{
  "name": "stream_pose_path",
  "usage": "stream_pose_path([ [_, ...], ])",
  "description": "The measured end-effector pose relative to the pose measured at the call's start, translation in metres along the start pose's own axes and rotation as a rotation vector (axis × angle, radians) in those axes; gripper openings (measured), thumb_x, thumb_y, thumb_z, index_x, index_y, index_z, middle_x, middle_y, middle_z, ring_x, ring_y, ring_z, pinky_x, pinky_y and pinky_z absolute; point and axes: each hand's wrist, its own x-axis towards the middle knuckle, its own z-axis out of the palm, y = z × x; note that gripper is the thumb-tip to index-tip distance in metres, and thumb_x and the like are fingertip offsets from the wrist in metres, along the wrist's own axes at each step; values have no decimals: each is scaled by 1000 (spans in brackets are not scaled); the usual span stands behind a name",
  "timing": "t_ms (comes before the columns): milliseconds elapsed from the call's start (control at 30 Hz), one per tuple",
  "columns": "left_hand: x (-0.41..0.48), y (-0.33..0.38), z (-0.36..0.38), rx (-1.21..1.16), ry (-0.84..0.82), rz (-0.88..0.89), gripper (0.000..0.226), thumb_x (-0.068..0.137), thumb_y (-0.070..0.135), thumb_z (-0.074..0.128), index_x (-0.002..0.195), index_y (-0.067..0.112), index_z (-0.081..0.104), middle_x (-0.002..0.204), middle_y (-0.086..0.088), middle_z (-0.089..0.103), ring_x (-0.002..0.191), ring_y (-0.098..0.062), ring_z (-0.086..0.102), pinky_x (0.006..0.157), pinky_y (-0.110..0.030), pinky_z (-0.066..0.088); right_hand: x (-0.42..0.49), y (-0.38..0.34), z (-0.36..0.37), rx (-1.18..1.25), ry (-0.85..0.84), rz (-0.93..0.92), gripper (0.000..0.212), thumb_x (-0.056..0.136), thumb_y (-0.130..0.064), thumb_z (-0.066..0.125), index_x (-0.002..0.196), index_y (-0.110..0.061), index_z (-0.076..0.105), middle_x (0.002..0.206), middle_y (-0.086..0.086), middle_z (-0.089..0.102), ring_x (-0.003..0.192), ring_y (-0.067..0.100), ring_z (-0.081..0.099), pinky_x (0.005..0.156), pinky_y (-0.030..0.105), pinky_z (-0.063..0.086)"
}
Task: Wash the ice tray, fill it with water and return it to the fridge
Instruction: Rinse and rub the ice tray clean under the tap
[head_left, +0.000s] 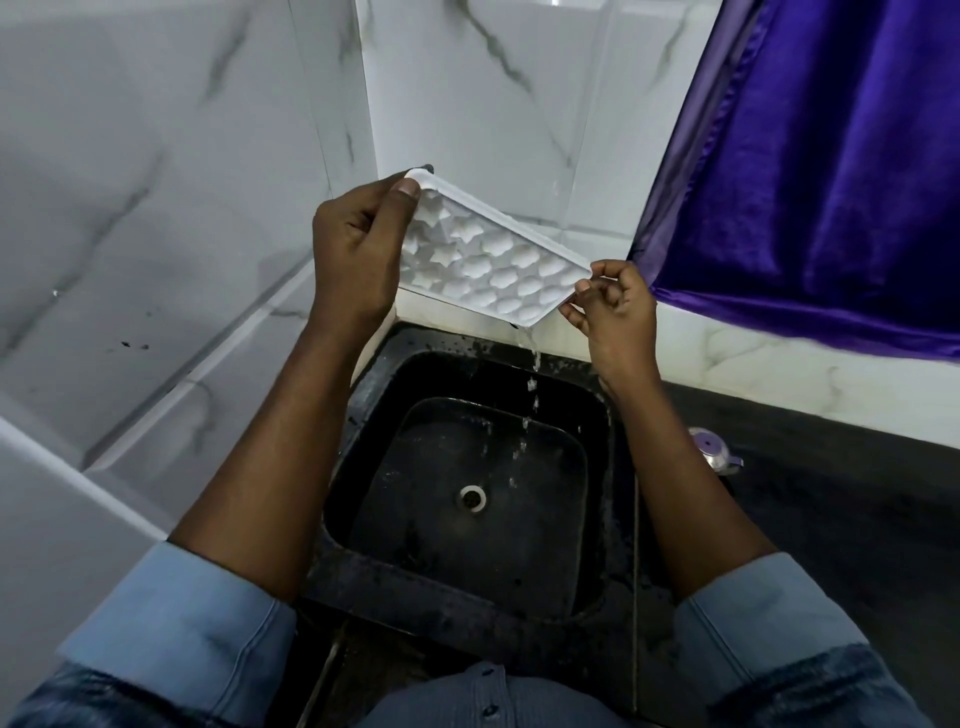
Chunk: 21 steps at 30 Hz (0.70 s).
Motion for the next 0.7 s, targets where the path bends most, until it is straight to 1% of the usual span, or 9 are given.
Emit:
stream_pose_path([
  [67, -1, 2, 0, 1, 0, 16, 30, 105, 19, 59, 110, -1, 81, 102, 9, 83, 97, -7, 75, 83, -20, 52, -1, 1, 1, -5, -1, -3, 18, 102, -1, 60, 105, -19, 61, 93, 1, 69, 92, 15, 69, 92, 46, 62],
  [167, -5, 3, 1, 4, 1, 44, 28, 104, 18, 60, 117, 5, 81, 106, 4, 82, 103, -10, 77, 87, -22, 54, -2, 4, 1, -14, -6, -5, 18, 102, 0, 59, 104, -18, 59, 92, 5, 64, 89, 15, 65, 92, 46, 62],
  [300, -11, 4, 2, 12, -11, 56, 28, 103, 19, 60, 119, 7, 80, 106, 5, 81, 105, -12, 76, 89, -23, 54, -3, 9, 2, -33, -2, 2, 20, 102, 3, 57, 102, -17, 58, 85, 3, 62, 83, 10, 64, 90, 44, 63],
  [367, -13, 4, 2, 31, -22, 64, 29, 103, 21, 60, 120, 8, 80, 105, 6, 81, 103, -9, 76, 88, -22, 53, -3, 10, 1, -38, -6, 4, 20, 101, 3, 58, 101, -17, 58, 83, 0, 64, 80, 8, 65, 89, 42, 63],
  [467, -17, 2, 1, 41, -18, 89, 27, 104, 21, 61, 119, 10, 80, 97, 14, 79, 95, 1, 72, 84, -16, 49, -1, 11, 1, -44, -25, -12, 20, 101, 3, 59, 101, -17, 58, 85, -1, 66, 82, 7, 68, 87, 40, 63],
  [533, -19, -1, -1, 50, -12, 108, 28, 105, 21, 61, 120, 8, 80, 97, 11, 78, 93, 3, 70, 83, -14, 48, 0, 11, 1, -49, -36, -23, 20, 100, 3, 60, 99, -17, 58, 85, -4, 68, 84, 5, 70, 86, 38, 63],
  [600, -23, -6, -2, 55, -20, 114, 28, 106, 22, 60, 122, 8, 79, 102, 8, 79, 97, 0, 71, 84, -17, 49, 1, 12, 0, -68, -43, -35, 21, 100, 4, 61, 98, -17, 58, 84, -9, 70, 84, 4, 70, 86, 37, 63],
  [700, -31, -19, -8, 73, -58, 95, 29, 108, 26, 58, 125, 14, 78, 109, 9, 80, 105, -9, 73, 90, -26, 54, -5, 17, -2, -111, -36, -73, 20, 99, 1, 63, 96, -18, 59, 81, -13, 72, 85, 5, 70, 85, 35, 63],
])
